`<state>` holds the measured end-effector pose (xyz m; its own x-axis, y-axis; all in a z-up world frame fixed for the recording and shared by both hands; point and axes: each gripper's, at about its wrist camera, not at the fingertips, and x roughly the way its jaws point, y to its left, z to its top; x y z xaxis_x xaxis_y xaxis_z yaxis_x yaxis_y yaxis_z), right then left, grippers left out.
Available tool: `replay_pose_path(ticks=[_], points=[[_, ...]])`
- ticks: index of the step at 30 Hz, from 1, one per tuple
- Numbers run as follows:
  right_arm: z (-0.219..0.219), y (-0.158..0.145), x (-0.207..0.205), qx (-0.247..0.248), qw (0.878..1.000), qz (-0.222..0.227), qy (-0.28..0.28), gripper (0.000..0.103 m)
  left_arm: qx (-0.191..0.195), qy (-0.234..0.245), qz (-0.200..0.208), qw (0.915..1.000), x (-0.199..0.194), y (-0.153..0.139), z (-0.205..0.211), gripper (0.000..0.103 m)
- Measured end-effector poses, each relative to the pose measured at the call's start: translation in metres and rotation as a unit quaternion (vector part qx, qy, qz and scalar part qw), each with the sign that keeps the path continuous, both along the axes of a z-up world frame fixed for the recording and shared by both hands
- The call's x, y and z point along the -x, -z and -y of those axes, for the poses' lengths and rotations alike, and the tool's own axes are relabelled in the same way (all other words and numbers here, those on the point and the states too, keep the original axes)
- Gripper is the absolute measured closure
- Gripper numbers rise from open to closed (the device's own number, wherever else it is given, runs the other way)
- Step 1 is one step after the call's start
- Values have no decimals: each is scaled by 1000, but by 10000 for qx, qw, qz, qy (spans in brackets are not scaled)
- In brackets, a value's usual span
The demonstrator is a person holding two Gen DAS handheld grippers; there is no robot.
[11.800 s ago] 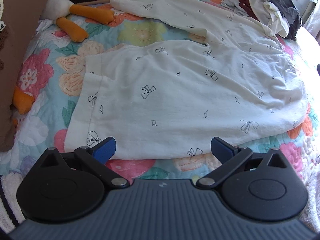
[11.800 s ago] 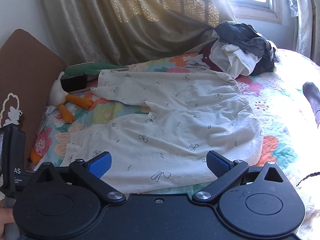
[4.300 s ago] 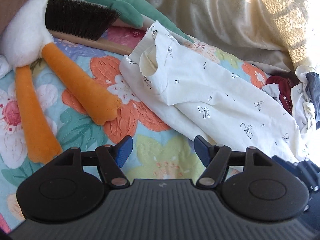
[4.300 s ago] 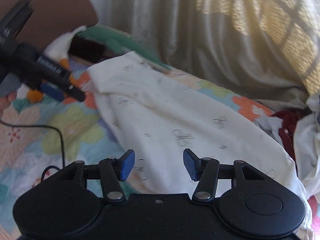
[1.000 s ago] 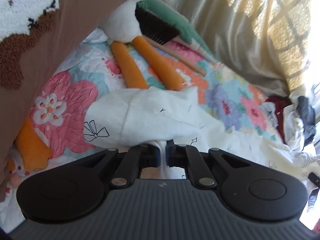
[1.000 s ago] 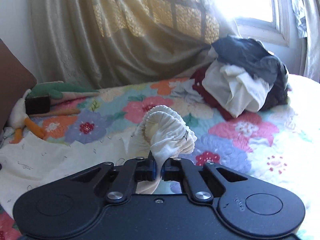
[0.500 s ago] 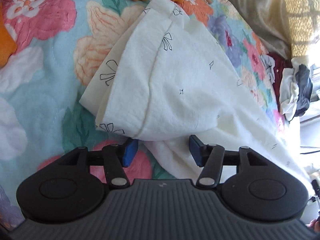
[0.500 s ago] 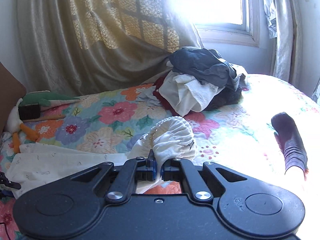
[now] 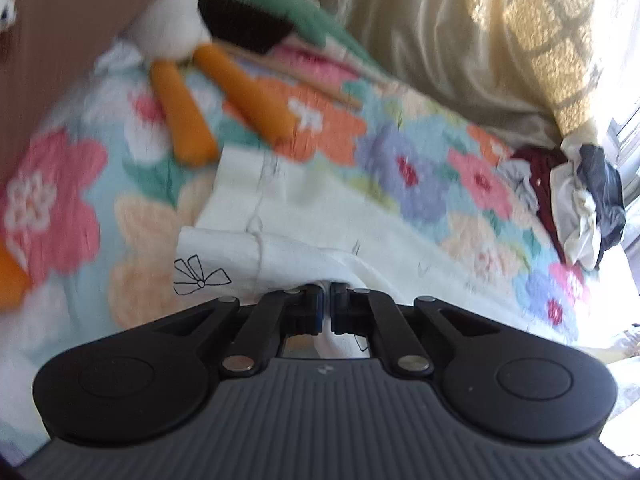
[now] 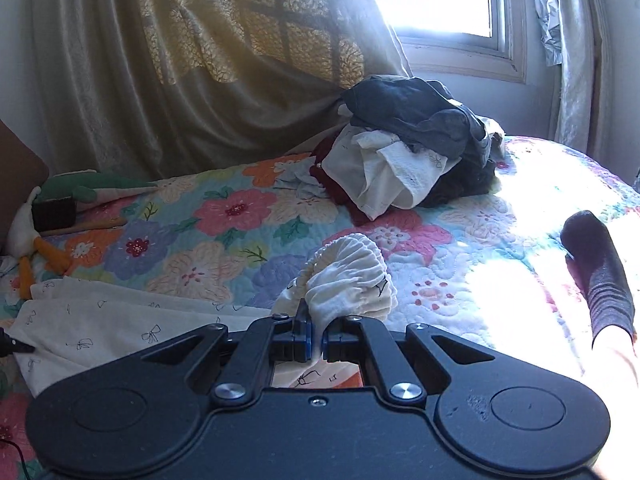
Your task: Fold clothes
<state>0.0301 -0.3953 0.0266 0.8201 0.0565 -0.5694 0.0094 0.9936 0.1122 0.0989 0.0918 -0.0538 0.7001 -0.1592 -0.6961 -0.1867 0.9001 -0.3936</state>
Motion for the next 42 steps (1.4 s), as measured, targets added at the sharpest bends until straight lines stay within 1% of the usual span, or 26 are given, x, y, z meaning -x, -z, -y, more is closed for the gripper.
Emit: replay_pose_path(ticks=[1, 3, 5, 7, 8, 10, 13, 14, 16, 17, 19, 21, 22, 23, 25, 27, 29, 30, 33, 35, 37, 38, 39, 40, 41, 42], points=[[-2, -6, -9, -22, 9999, 73, -75, 99, -5, -46, 153, 9999, -10, -17, -9, 100], [-4, -24, -32, -195, 9993, 262, -184, 99, 249, -148, 335, 9990, -39, -52, -31, 100], [-3, -46, -51, -582, 9963, 565, -294, 99, 409, -309, 668, 9964, -56, -96, -47, 100], [1, -70, -62, -1260, 9853, 1063, -441, 99, 522, -399, 1189, 9907, -48, -132, -59, 100], [3, -80, -63, -1592, 9763, 1361, -549, 99, 630, -416, 1476, 9862, -41, -149, -66, 100], [5, -87, -61, -1993, 9638, 1653, -636, 98, 1035, -434, 1618, 9804, -19, -158, -79, 100], [8, -69, -51, -2128, 9653, 1381, -614, 98, 1376, -389, 1051, 9841, 9, -131, -89, 100], [9, -58, -46, -2130, 9678, 1205, -595, 98, 1343, -388, 765, 9872, 16, -111, -87, 100], [14, -32, -37, -2165, 9717, 791, -514, 98, 973, -332, 158, 9946, 22, -71, -75, 99], [16, -16, -34, -2159, 9740, 511, -452, 98, 836, -369, -207, 9956, 24, -42, -66, 99], [19, 18, -27, -2079, 9776, -114, -292, 98, 736, -408, -935, 9921, 24, 12, -50, 99], [20, 50, -22, -1797, 9815, -651, -115, 98, 661, -410, -1694, 9825, 22, 64, -34, 100], [21, 67, -18, -1617, 9828, -886, -60, 98, 598, -404, -1930, 9785, 23, 81, -28, 99], [23, 81, -15, -1521, 9823, -1091, -14, 98, 555, -429, -1892, 9794, 25, 88, -25, 99], [28, 93, -13, -1711, 9775, -1230, 121, 98, 278, -348, -1732, 9839, 28, 80, -19, 97], [28, 88, -10, -1668, 9798, -1093, 126, 98, -10, -364, -1638, 9858, 30, 71, -18, 95], [28, 80, -7, -1562, 9830, -947, 206, 99, -127, -425, -1447, 9885, 36, 66, -20, 91], [26, 77, -5, -1498, 9844, -885, 260, 99, -149, -518, -1375, 9890, 41, 64, -24, 91], [19, 68, 2, -1117, 9897, -825, 339, 99, 84, -795, -1410, 9868, 54, 65, -45, 90], [11, 73, 0, -662, 9927, -956, 331, 99, 220, -991, -1464, 9840, 63, 67, -60, 90], [4, 80, -3, -295, 9917, -1218, 299, 98, 176, -1085, -1529, 9821, 71, 68, -68, 96], [0, 83, -4, -105, 9907, -1318, 312, 95, 240, -1106, -1516, 9819, 73, 66, -71, 95], [-5, 81, -1, 84, 9906, -1324, 343, 83, 215, -1109, -1498, 9822, 75, 62, -71, 95], [-10, 78, 3, 273, 9904, -1306, 375, 78, 167, -1077, -1461, 9832, 78, 57, -71, 95], [-16, 72, 9, 499, 9901, -1242, 421, 65, 94, -1032, -1394, 9848, 83, 50, -71, 91], [-23, 63, 17, 741, 9895, -1138, 487, 47, 42, -994, -1346, 9859, 87, 44, -70, 88]])
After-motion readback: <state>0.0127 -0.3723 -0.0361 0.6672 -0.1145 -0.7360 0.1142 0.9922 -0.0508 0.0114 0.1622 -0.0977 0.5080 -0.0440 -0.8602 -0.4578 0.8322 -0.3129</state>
